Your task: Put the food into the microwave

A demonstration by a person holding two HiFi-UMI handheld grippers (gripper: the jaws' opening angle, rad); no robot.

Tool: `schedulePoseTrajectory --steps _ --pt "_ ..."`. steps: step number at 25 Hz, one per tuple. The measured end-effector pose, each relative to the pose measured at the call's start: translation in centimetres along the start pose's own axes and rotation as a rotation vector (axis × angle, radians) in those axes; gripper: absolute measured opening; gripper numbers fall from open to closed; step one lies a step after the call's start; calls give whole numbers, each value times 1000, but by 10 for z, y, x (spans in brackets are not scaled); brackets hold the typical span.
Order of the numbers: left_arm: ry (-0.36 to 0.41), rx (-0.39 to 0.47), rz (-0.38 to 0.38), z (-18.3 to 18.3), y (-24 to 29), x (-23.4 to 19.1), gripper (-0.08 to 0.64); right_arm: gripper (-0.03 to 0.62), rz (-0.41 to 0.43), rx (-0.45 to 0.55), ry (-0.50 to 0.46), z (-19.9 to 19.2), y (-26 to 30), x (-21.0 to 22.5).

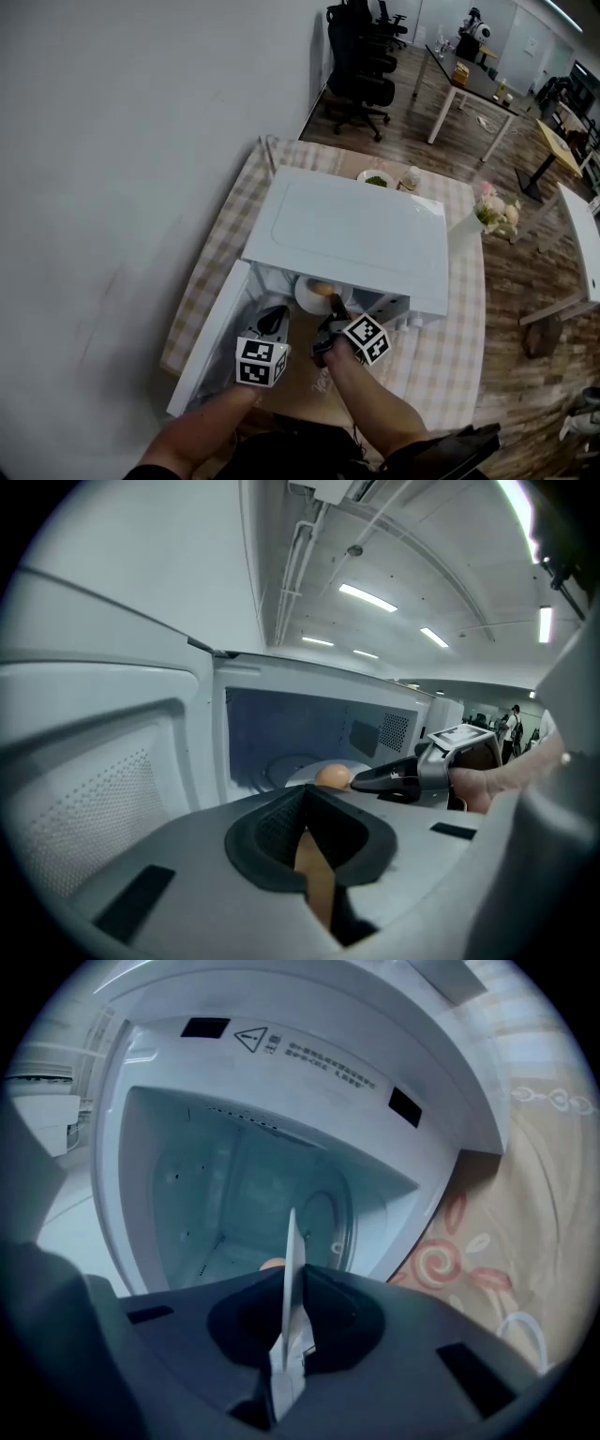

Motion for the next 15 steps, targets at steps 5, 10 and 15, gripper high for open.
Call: schedulePoseTrajectory --steps 5,10,15 --pt "10 15 -18 7 10 1 8 26 -21 35 16 5 10 5" --pt "8 7 -29 5 19 2 8 26 -36 62 26 12 18 9" --pt "9 5 -52 6 23 6 8 26 -47 83 -2 19 29 4"
Point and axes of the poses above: the fingertips, and each gripper's own axes: y forward along the fingers, x to its right, z out of its top, the point moved 1 cm from there along -y, backward along the fingers, and after that the axes turned 2 degrees about -x, right-handed, at the moved point
